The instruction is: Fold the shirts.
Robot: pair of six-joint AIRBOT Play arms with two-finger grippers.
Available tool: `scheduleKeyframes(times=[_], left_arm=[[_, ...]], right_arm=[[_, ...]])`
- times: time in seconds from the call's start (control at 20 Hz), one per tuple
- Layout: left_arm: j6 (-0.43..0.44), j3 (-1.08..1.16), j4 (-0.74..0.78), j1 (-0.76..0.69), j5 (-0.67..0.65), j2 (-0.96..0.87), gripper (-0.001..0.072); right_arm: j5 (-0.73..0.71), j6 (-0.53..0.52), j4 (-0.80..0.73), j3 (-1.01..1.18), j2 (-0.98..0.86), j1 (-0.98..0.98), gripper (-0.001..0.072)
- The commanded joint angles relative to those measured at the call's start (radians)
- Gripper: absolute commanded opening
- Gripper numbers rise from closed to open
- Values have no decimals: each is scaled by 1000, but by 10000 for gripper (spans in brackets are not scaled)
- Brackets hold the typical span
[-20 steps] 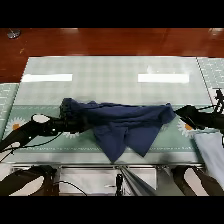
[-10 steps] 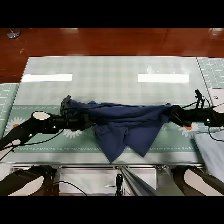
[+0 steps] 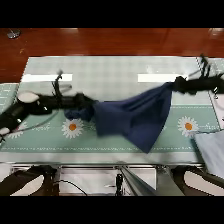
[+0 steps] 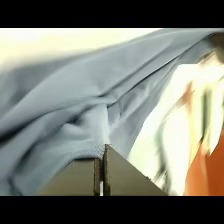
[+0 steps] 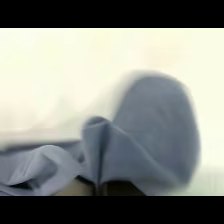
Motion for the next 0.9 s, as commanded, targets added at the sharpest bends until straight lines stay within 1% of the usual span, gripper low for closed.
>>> scheduleKeyframes(times=[0.0,0.1,0.15,0.2,0.3,0.35,0.4,0.5,0.65,0.75,0.85], left_arm=[[-52,455,-1,116,-22,30,18],[-97,765,26,194,-2,30,18],[-144,896,67,228,-6,31,18],[-195,1012,115,260,-28,32,17],[-271,1213,208,323,-116,48,18],[-291,1275,240,349,-144,65,18],[-292,1308,268,373,-152,99,18],[-293,1305,340,417,-146,195,18],[-293,1304,514,455,-176,339,18],[-294,1304,622,458,-211,417,18],[-328,1304,710,458,-285,474,18]], right_arm=[[51,84,-18,528,-6,11,23],[88,114,-32,841,-5,11,23],[128,114,-30,972,0,11,24],[146,114,-29,1036,27,11,24],[154,96,-37,1024,143,10,24],[166,69,-38,996,212,10,24],[180,51,-49,971,273,11,24],[207,39,-100,915,396,10,24],[294,44,-198,869,539,10,24],[323,60,-207,828,612,10,24],[377,88,-203,788,660,10,24]])
